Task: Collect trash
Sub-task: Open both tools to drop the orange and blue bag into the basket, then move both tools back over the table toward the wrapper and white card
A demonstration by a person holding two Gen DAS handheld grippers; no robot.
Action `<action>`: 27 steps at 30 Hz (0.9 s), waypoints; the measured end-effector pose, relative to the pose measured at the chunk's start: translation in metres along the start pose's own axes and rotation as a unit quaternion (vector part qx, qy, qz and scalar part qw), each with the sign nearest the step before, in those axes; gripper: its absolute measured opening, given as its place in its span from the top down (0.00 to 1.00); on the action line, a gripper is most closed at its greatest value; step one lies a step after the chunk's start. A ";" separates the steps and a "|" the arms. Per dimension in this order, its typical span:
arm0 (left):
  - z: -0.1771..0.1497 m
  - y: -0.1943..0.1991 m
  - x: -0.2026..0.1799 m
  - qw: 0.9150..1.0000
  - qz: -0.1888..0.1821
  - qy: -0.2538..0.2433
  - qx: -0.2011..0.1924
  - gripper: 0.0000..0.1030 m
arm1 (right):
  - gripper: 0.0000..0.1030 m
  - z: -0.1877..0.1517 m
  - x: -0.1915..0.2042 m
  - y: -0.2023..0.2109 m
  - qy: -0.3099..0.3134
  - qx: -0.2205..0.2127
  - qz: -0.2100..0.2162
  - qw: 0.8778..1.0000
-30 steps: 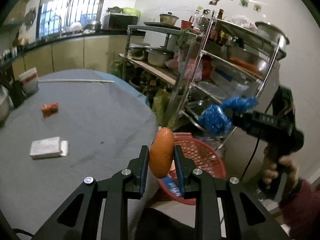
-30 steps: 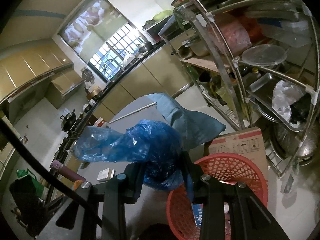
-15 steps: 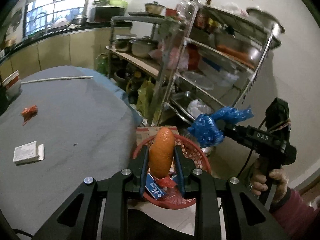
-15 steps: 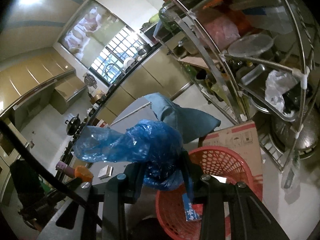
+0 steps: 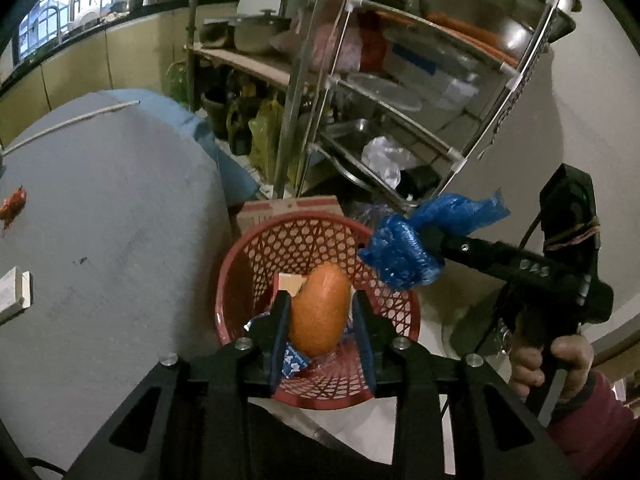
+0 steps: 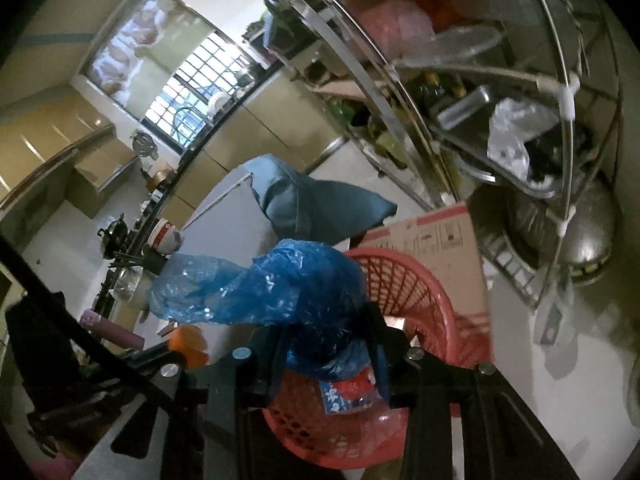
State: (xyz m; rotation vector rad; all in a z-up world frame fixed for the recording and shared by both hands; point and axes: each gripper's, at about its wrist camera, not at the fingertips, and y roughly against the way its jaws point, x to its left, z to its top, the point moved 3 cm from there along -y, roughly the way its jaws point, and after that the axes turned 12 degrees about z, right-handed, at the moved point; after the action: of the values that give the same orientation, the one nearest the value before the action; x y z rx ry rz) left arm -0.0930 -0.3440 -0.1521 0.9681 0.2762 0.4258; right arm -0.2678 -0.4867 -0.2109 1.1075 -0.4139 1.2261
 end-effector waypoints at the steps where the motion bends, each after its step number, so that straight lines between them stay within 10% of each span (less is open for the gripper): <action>1: -0.001 -0.001 0.002 1.000 0.001 0.002 0.002 0.56 | 0.35 0.000 -0.001 0.000 -0.007 -0.001 0.004 1.000; 18: -0.033 0.037 0.081 0.995 0.050 0.079 -0.026 0.45 | 0.33 -0.002 0.043 -0.002 0.030 -0.019 0.017 0.999; 27: -0.090 0.078 0.163 0.980 0.122 0.153 -0.046 0.41 | 0.33 -0.024 0.099 -0.043 0.083 0.030 0.031 0.996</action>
State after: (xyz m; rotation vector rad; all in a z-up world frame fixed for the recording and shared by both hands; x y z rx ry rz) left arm -0.0034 -0.1634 -0.1421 0.8466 0.4137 0.8091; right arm -0.2015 -0.4107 -0.1644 1.0415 -0.2884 1.3810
